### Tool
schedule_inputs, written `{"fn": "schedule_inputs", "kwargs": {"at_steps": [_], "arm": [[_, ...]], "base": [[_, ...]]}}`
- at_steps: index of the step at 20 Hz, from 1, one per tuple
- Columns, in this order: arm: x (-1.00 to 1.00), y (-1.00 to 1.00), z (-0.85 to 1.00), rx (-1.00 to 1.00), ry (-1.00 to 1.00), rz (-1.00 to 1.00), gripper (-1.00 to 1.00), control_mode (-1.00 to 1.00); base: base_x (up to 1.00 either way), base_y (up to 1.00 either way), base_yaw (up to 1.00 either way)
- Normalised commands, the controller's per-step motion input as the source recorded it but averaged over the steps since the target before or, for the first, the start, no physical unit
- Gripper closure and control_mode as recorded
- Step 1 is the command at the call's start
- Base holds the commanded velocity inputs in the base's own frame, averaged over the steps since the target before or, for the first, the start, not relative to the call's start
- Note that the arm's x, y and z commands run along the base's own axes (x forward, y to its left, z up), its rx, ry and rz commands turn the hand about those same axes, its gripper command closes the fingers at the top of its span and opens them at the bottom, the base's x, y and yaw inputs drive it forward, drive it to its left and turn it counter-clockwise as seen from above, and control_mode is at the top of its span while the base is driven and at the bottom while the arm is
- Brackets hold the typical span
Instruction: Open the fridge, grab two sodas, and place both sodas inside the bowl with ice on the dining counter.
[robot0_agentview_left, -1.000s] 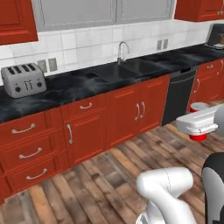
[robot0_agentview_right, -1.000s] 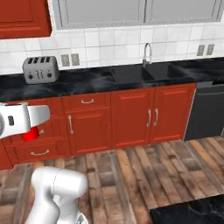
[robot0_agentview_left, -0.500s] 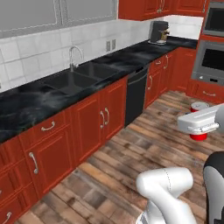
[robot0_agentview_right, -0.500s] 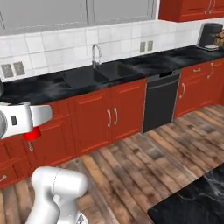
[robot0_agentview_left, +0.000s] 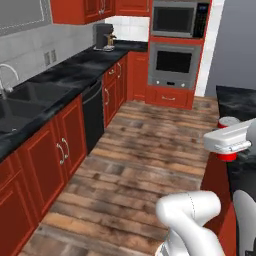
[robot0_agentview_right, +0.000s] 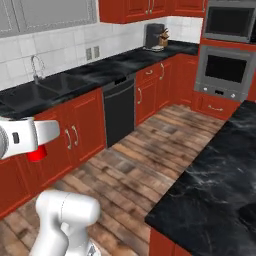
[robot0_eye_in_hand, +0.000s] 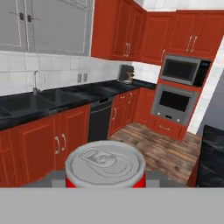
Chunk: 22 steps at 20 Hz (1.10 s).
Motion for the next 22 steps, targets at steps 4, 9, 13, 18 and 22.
{"fn": "schedule_inputs", "kwargs": {"at_steps": [4, 9, 13, 18, 22], "arm": [[0.00, 0.00, 0.00, 0.00, 0.00, 0.00, 1.00, 1.00], [0.00, 0.00, 0.00, 0.00, 0.00, 0.00, 1.00, 1.00], [0.00, 0.00, 0.00, 0.00, 0.00, 0.00, 1.00, 1.00], [0.00, 0.00, 0.00, 0.00, 0.00, 0.00, 1.00, 1.00], [0.00, 0.00, 0.00, 0.00, 0.00, 0.00, 1.00, 1.00]], "base": [[0.50, 0.15, -0.60], [0.46, 0.60, -0.52], [0.66, 0.84, -0.37], [0.88, 0.60, -0.32], [0.98, 0.51, -0.34]]}}
